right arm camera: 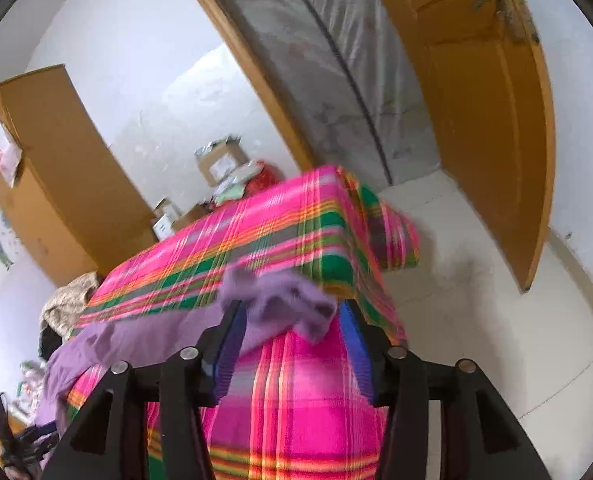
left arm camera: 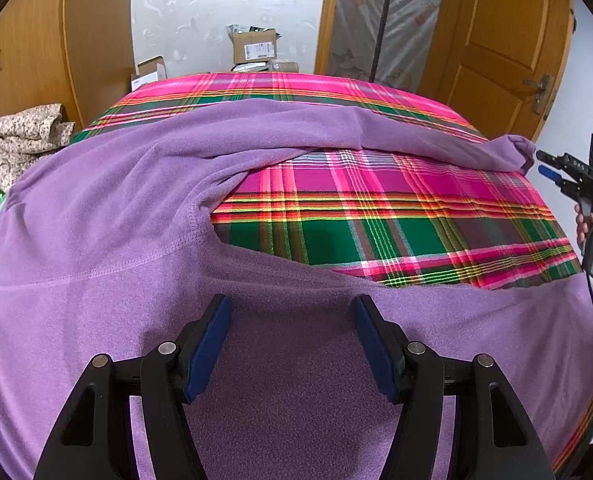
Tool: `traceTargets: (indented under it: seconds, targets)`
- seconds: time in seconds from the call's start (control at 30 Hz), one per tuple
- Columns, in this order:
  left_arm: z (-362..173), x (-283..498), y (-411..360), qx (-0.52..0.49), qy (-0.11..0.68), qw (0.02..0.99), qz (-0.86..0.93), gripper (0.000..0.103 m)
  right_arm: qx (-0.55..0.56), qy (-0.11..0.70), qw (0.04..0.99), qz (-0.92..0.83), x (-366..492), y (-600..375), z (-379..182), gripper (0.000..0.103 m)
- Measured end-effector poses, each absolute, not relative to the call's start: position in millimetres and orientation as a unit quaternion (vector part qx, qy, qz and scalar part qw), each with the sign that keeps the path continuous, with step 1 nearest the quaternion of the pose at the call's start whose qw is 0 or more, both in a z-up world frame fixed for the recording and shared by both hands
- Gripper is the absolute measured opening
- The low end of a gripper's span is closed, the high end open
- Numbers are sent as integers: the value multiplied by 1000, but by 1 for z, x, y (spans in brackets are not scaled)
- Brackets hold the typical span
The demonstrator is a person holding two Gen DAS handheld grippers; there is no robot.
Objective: Fold clothes
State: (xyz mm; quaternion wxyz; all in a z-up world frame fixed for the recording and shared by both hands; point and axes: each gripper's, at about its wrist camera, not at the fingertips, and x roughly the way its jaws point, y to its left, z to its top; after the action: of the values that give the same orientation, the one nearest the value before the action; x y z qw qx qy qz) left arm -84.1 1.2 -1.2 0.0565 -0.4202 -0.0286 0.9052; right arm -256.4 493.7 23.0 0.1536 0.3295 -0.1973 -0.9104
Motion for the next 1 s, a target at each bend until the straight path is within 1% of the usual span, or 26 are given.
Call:
traceTargets:
  seconds: [0.1, 0.13, 0.27, 0.4, 0.43, 0.47, 0.5, 0.53, 0.57, 0.63, 0.77, 1.0]
  targets:
    - [-1, -84, 1, -420, -28, 56, 905, 66, 319, -178, 166, -916, -252, 492, 26, 51]
    - [-1, -84, 1, -420, -28, 56, 905, 66, 323, -168, 167, -916, -253, 491, 26, 52]
    - [-1, -84, 2, -421, -26, 55, 905, 66, 391, -110, 146, -902, -276, 477, 10, 53]
    - [-1, -84, 2, -421, -25, 55, 905, 67, 411, -88, 146, -896, -294, 467, 1, 53]
    - [-1, -84, 2, -421, -26, 55, 905, 67, 408, -84, 147, -897, -297, 465, 2, 48]
    - [-1, -84, 2, -421, -26, 55, 905, 67, 405, -82, 147, -898, -299, 465, 3, 38]
    - [-1, -84, 2, -421, -25, 55, 905, 67, 403, -82, 146, -900, -300, 464, 5, 32]
    - [-1, -84, 2, -421, -25, 55, 905, 67, 400, -83, 147, -901, -301, 464, 8, 19]
    - [-1, -84, 3, -422, -25, 55, 905, 67, 398, -84, 147, -902, -301, 464, 11, 12]
    - [0, -84, 3, -422, -24, 54, 905, 67, 392, -86, 155, -903, -298, 464, 18, 5]
    - [1, -84, 1, -420, -27, 54, 905, 67, 379, -90, 173, -905, -283, 461, 39, 5]
    - [28, -79, -8, -382, -29, 49, 922, 67, 353, -161, 186, -903, -252, 480, 112, 4]
